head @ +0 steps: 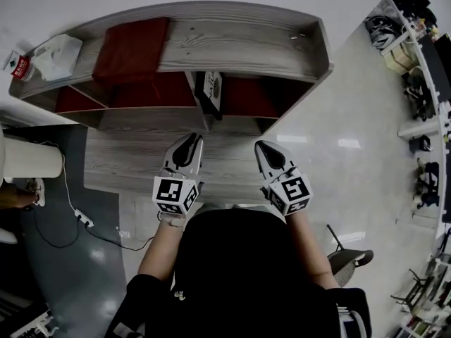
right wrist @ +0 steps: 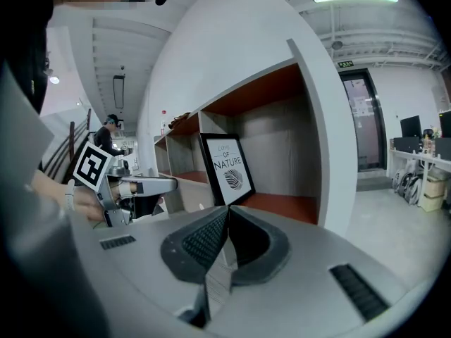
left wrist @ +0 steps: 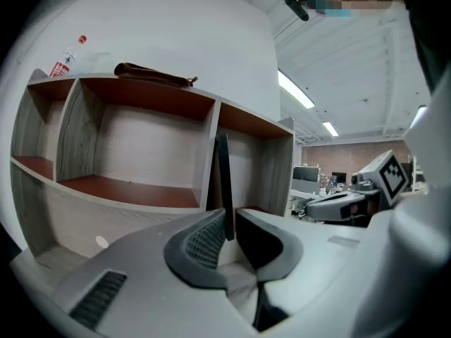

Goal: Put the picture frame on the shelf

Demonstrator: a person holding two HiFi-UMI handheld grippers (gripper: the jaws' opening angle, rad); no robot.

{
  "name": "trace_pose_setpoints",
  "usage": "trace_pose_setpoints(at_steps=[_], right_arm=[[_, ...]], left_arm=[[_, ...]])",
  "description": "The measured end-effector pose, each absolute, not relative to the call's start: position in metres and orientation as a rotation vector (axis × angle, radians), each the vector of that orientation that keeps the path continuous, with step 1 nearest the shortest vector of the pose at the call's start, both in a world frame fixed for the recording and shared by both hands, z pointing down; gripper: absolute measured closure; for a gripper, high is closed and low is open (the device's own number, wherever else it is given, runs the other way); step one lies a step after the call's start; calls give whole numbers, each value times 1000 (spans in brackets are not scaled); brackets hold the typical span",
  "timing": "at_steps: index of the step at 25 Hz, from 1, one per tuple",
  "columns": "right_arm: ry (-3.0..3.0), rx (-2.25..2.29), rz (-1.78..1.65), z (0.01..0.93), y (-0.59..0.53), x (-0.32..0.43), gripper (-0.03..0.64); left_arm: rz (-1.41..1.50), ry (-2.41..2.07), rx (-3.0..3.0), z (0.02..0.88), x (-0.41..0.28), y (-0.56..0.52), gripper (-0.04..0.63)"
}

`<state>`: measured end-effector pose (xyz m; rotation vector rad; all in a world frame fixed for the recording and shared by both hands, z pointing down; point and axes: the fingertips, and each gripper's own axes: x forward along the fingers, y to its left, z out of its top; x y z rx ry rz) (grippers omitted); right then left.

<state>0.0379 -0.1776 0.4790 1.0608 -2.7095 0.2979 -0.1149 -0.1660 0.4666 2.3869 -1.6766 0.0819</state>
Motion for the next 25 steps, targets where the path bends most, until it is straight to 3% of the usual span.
trace_pose_setpoints(at_steps=[3,25], right_arm=[[-2734,1008,268,471,-174,25,620],[-2853,747,199,434,-149,-37,620]], left_arm=[[49,-1637,2393,458,-123,-154,584],[0,-1613,2437,416,-173,-97,586]])
